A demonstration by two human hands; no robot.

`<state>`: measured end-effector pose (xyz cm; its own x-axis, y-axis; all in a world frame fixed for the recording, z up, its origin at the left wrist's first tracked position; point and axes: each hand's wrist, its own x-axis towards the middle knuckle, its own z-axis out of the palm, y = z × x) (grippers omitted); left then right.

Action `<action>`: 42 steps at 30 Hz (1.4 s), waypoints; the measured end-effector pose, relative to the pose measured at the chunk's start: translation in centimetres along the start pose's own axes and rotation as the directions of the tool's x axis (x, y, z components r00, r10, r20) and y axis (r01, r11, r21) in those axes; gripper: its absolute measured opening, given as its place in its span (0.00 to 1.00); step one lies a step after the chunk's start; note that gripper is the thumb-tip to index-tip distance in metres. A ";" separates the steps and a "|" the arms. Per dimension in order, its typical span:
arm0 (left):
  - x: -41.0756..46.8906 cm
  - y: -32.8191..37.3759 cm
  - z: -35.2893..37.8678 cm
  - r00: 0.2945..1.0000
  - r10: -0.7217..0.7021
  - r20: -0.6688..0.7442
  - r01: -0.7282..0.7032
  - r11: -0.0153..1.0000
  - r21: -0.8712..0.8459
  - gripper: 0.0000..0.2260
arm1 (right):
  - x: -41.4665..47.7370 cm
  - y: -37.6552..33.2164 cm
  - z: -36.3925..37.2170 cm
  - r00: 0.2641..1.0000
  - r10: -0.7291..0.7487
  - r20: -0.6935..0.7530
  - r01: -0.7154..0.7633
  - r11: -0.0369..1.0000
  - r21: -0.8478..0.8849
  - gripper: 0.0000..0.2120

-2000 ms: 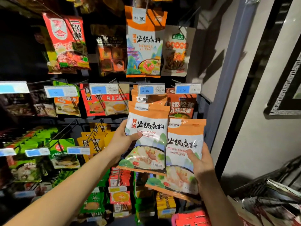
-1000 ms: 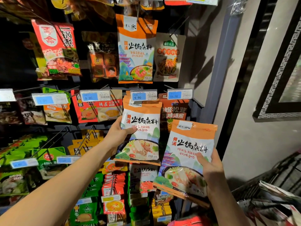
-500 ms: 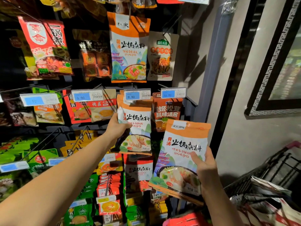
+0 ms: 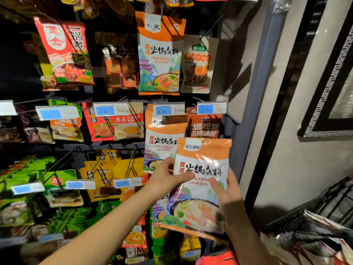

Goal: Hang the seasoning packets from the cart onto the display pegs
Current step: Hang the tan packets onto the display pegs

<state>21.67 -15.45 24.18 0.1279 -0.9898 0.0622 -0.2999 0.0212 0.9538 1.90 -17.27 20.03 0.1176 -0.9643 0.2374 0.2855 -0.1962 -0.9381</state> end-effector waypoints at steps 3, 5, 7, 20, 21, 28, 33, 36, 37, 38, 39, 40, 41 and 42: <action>0.0 -0.2 -1.2 0.997 -0.063 -0.047 0.062 0.997 -0.041 0.19 | 0.2 0.0 1.4 1.000 0.005 0.013 -0.005 0.999 0.053 0.22; 0.0 -0.6 -2.1 0.991 -0.113 -0.066 0.102 0.982 -0.158 0.18 | 0.5 0.2 1.8 1.000 0.010 0.007 -0.010 0.999 0.052 0.21; 0.4 -1.0 -3.0 0.986 -0.132 -0.103 0.100 0.957 -0.271 0.18 | 0.8 0.3 1.8 1.000 0.002 -0.024 -0.002 1.000 -0.009 0.19; 3.0 2.4 -6.3 0.932 0.140 -0.335 -0.166 0.985 -0.050 0.34 | 0.9 -0.5 -1.8 0.986 0.020 -0.164 -0.033 0.997 -0.072 0.13; 3.2 2.6 -6.3 0.928 0.155 -0.338 -0.181 0.982 -0.048 0.35 | 0.9 -0.6 -1.9 0.986 0.022 -0.165 -0.035 0.997 -0.075 0.13; 4.5 2.5 -6.4 0.930 0.132 -0.343 -0.167 0.983 -0.076 0.37 | 0.8 -1.3 -2.1 0.989 0.017 -0.144 -0.029 0.996 -0.083 0.13; 5.2 2.3 -6.7 0.925 0.128 -0.359 -0.159 0.986 -0.058 0.36 | 1.2 -1.3 -2.1 0.991 0.013 -0.137 -0.025 0.996 -0.086 0.12; 6.2 2.1 -6.7 0.924 0.097 -0.371 -0.139 0.987 -0.086 0.36 | 1.3 -1.0 -2.2 0.989 -0.002 -0.149 -0.016 0.993 -0.119 0.12; 6.8 2.1 -6.7 0.923 0.076 -0.378 -0.119 0.989 -0.091 0.37 | 1.3 -0.9 -2.3 0.988 -0.006 -0.156 -0.013 0.992 -0.125 0.12; 7.5 2.0 -6.6 0.919 0.060 -0.390 -0.096 0.993 -0.075 0.37 | 1.3 -0.8 -2.4 0.986 -0.008 -0.166 -0.012 0.993 -0.120 0.13; 8.2 1.8 -6.6 0.913 0.050 -0.406 -0.071 0.997 -0.037 0.37 | 1.4 -0.7 -2.5 0.985 -0.011 -0.172 -0.009 0.994 -0.113 0.14; 8.8 1.4 -6.6 0.904 0.058 -0.424 -0.049 0.998 0.030 0.38 | 1.4 -0.7 -2.6 0.984 -0.014 -0.177 -0.006 0.994 -0.110 0.14; 9.2 1.1 -6.6 0.897 0.076 -0.436 -0.027 0.993 0.117 0.38 | 1.4 -0.8 -2.6 0.984 -0.017 -0.180 -0.004 0.994 -0.112 0.14; 9.4 0.8 -6.5 0.891 0.106 -0.441 -0.010 0.977 0.215 0.38 | 1.3 -0.8 -2.6 0.983 -0.020 -0.180 -0.001 0.994 -0.114 0.14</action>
<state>28.77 -23.81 27.39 0.4988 -0.8180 0.2864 -0.4974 0.0004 0.8675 -0.65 -18.85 20.46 -0.0617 -0.9764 0.2068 0.1753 -0.2146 -0.9608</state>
